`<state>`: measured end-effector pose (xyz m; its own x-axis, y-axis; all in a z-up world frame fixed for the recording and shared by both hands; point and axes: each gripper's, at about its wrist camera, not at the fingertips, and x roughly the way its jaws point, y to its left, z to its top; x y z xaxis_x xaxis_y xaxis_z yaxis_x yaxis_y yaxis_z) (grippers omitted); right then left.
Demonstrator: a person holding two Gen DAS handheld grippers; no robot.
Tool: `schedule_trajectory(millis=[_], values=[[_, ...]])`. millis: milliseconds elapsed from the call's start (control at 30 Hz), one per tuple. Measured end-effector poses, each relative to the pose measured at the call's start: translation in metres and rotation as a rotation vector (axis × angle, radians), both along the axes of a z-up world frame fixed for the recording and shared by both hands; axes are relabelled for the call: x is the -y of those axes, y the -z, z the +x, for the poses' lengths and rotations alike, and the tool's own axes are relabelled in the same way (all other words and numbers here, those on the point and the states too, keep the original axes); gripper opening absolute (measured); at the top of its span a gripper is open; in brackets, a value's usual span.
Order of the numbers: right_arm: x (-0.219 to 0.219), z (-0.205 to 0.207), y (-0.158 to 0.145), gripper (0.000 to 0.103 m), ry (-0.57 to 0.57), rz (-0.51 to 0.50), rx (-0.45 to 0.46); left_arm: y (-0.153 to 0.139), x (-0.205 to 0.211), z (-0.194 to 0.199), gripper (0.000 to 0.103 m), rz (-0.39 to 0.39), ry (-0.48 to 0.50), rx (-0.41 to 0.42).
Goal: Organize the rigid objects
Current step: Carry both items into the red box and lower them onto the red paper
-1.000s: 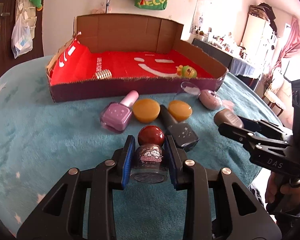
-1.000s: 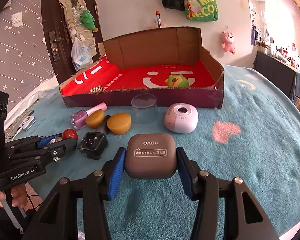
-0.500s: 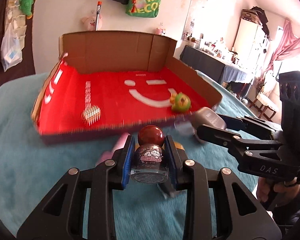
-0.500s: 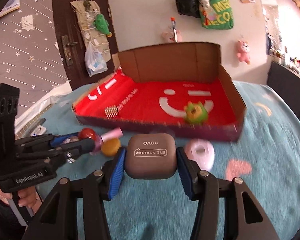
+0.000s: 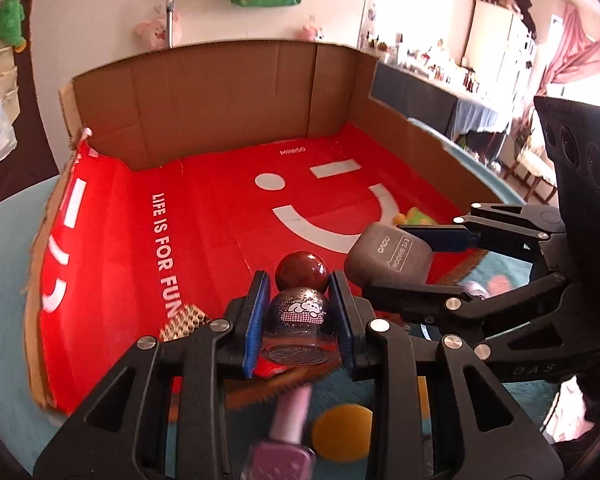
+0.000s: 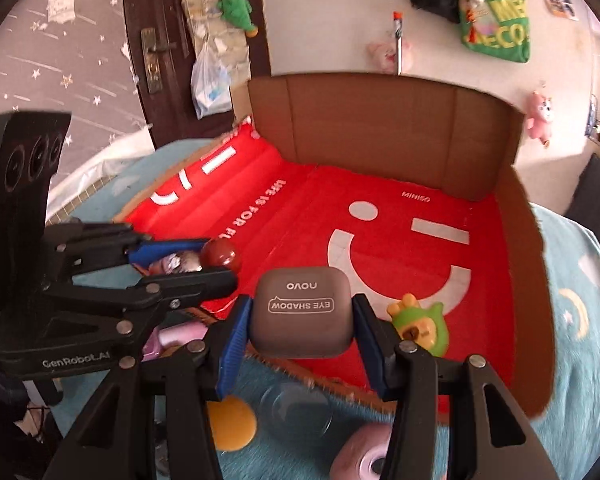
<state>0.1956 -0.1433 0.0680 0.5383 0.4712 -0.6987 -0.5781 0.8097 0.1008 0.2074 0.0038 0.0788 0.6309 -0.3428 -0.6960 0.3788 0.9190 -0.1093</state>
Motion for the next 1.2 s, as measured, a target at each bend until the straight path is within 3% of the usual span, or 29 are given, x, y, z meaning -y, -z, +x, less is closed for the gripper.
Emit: schedule_trajectory(millis=[467,1200], values=[[-0.023,0.033,0.021,0.053,-0.091,-0.151,-0.063,0.025,0.006,0.031,0.029,0.066,0.034,-0.088],[-0.027,0.04,0.026,0.053,-0.112,-0.172,-0.073,0.03,0.007,0.039,0.029,0.07,0.044,-0.098]])
